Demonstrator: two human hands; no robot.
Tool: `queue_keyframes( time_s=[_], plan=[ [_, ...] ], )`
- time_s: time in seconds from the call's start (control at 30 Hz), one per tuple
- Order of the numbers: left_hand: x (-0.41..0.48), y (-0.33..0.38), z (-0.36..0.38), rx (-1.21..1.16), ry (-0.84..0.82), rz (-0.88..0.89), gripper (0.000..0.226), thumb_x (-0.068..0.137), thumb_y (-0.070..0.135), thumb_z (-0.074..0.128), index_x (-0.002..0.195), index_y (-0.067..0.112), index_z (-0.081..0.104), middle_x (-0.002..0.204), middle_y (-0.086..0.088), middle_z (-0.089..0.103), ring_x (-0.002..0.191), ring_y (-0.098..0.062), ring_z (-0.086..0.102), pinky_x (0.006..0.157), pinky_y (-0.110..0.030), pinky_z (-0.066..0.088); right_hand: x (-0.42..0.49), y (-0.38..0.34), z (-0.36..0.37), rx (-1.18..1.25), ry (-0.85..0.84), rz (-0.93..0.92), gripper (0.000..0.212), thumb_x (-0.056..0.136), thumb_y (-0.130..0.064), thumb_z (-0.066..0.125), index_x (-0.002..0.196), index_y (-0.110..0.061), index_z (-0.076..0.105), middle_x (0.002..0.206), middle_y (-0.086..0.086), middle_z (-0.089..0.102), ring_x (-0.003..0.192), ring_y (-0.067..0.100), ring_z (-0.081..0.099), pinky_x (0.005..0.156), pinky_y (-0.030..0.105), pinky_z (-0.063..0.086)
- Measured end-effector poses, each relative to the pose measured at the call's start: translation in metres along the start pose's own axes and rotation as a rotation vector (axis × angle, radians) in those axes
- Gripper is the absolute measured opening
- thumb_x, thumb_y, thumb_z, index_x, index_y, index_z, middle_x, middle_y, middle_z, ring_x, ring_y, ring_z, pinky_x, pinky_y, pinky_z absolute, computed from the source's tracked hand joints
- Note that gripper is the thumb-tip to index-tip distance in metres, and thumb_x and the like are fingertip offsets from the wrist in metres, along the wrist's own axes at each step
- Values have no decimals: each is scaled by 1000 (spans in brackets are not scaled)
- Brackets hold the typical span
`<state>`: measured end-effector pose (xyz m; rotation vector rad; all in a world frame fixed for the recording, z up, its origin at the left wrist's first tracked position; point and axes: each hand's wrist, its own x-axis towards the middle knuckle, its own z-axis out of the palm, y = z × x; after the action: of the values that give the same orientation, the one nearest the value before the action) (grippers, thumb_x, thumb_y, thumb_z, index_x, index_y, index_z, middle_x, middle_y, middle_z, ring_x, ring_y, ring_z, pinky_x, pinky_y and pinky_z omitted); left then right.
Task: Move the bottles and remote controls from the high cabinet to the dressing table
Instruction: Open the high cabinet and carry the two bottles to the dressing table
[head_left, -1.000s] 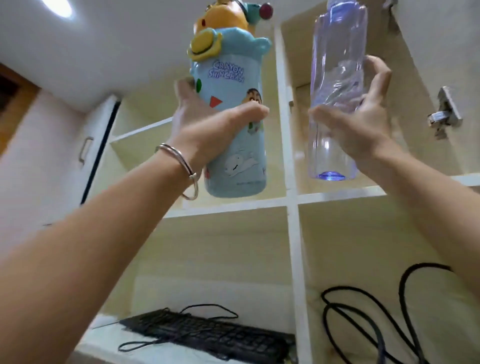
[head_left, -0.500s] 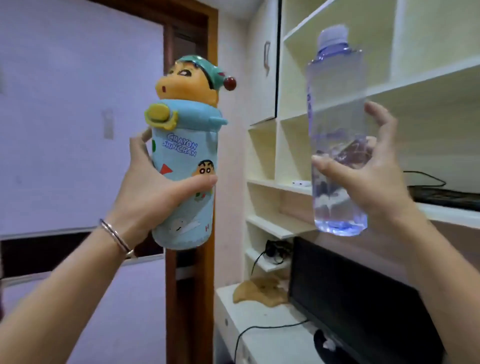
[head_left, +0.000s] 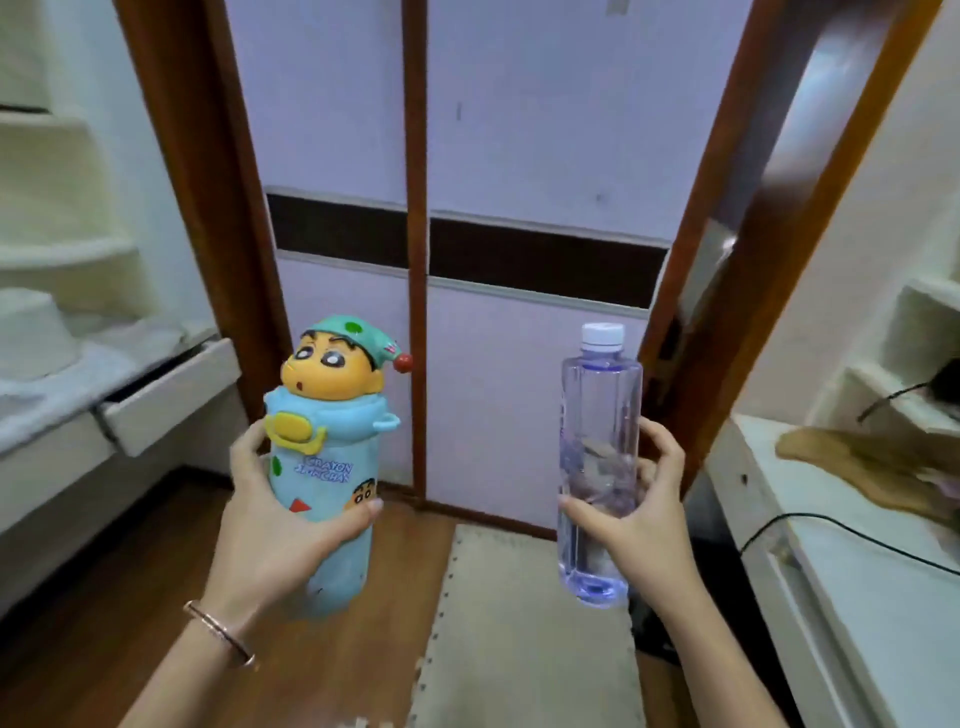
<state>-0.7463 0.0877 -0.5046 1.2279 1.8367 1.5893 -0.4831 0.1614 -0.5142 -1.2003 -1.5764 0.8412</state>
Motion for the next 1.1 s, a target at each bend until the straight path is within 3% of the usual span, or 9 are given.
queue_keyframes(
  time_s=[0.1,0.2,0.33,0.47,0.6,0.73,0.83,1.0,1.1],
  plan=[
    [-9,-39,-33,50,96,-122,95,51,10,88,120,36,27,113,2,48,98,-18,55,88,-36,46,5,23,51,17,-149,71,92,62,-7,84,117,-48,23,113,5,55,98,11,62,81,16,49],
    [-16,-73,-61,110,193,-228,96,52,12,88,125,28,28,114,0,48,98,-19,55,85,-33,45,13,40,97,24,-284,119,89,64,-1,81,110,-51,23,102,-2,54,84,-2,58,63,1,47],
    [-13,-107,-82,111,383,-347,97,54,8,87,129,24,28,104,3,48,91,-15,53,84,-33,42,33,60,153,19,-416,180,93,62,0,83,119,-41,22,116,8,53,88,-1,57,66,9,43],
    [8,-143,-95,114,516,-438,93,53,6,87,118,33,28,91,25,42,85,-12,52,81,-32,41,64,73,204,24,-531,223,91,63,4,81,116,-41,23,120,6,49,99,17,60,73,13,45],
    [25,-173,-108,96,623,-508,102,42,12,91,120,31,29,97,10,48,93,-18,53,84,-34,45,96,81,253,-4,-643,244,92,61,6,81,114,-42,22,125,0,41,108,21,53,89,31,48],
    [25,-193,-131,95,754,-584,99,50,3,88,127,21,28,108,-1,47,96,-19,52,85,-33,44,107,81,311,-58,-733,223,94,59,6,83,113,-45,24,131,1,43,116,21,51,102,43,44],
    [15,-209,-160,82,852,-629,98,51,1,87,127,22,28,109,-2,48,96,-19,53,85,-34,45,100,66,362,-76,-836,177,94,58,7,83,119,-38,27,112,-9,46,99,11,53,98,35,43],
    [-1,-246,-227,36,991,-711,98,53,-1,85,128,24,27,101,5,51,94,-19,54,85,-37,48,70,33,465,-106,-1023,87,97,59,4,83,130,-29,27,98,-20,47,96,14,53,89,29,44],
    [-6,-278,-280,11,1076,-743,97,53,-3,84,128,24,28,93,15,49,90,-18,55,84,-37,48,41,19,531,-134,-1070,48,98,57,1,85,130,-31,26,103,-8,52,98,18,55,87,29,44]
  ],
)
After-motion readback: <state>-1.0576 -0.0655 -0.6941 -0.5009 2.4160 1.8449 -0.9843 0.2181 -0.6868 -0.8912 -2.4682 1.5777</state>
